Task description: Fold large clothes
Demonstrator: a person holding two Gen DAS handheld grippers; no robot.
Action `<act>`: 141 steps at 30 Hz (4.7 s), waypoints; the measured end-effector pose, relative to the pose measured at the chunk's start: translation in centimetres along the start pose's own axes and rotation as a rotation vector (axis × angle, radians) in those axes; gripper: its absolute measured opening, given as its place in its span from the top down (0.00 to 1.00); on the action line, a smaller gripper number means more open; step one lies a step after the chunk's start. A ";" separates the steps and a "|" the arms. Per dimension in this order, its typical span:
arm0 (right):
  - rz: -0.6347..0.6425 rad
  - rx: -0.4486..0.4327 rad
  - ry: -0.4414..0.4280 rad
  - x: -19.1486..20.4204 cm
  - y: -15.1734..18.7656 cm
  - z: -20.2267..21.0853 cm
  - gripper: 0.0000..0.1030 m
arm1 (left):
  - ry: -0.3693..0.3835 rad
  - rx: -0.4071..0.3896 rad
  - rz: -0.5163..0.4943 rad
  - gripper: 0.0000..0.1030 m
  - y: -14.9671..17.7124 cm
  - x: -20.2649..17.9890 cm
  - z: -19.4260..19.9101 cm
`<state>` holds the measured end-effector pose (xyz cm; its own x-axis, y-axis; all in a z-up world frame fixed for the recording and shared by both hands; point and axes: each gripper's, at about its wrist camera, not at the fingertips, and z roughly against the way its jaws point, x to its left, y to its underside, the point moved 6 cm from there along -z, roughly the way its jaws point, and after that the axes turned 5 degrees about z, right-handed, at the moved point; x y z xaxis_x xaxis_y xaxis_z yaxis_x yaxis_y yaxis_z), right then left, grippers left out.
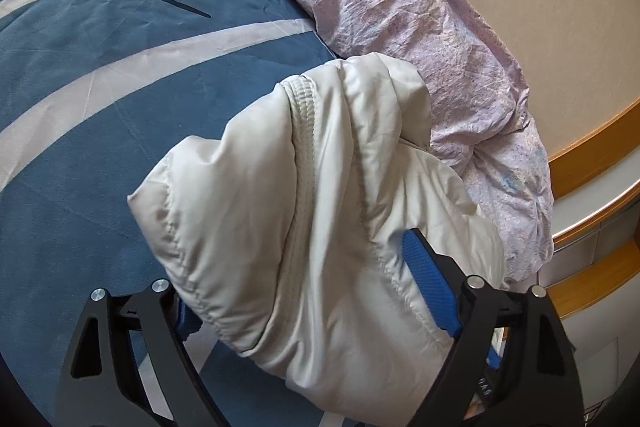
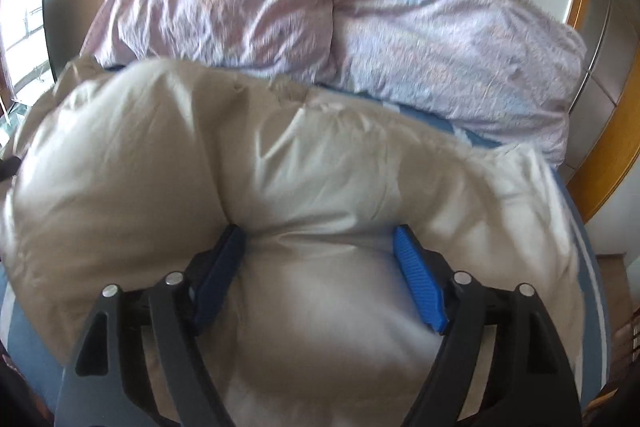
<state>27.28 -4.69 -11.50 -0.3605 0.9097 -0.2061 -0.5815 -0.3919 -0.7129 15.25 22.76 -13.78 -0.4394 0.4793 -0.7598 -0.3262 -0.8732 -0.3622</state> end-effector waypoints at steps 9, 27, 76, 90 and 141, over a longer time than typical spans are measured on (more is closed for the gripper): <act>0.071 0.004 0.063 1.3 0.8 -1.3 0.24 | -0.007 -0.018 0.047 0.20 -0.4 -0.2 -0.7; 0.112 -0.022 0.073 1.7 1.0 -1.8 0.23 | 0.037 -0.163 -0.147 0.59 -0.1 -6.8 1.8; -0.594 -0.192 -0.018 -31.3 10.7 10.1 0.21 | 0.456 0.101 -1.126 0.63 30.1 -32.4 -2.0; -0.553 -0.143 -0.402 -29.7 3.6 9.6 0.20 | 0.358 0.101 -1.434 0.34 38.7 -31.1 -4.4; -0.396 0.023 -0.284 -26.6 4.2 -1.1 0.71 | 0.101 0.206 -1.235 0.30 21.0 -31.5 -11.9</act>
<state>35.25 -30.42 -9.76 -0.2917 0.9172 0.2713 -0.7292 -0.0297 -0.6837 32.20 -11.74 -3.90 0.3145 0.9491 -0.0155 -0.6022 0.1868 -0.7762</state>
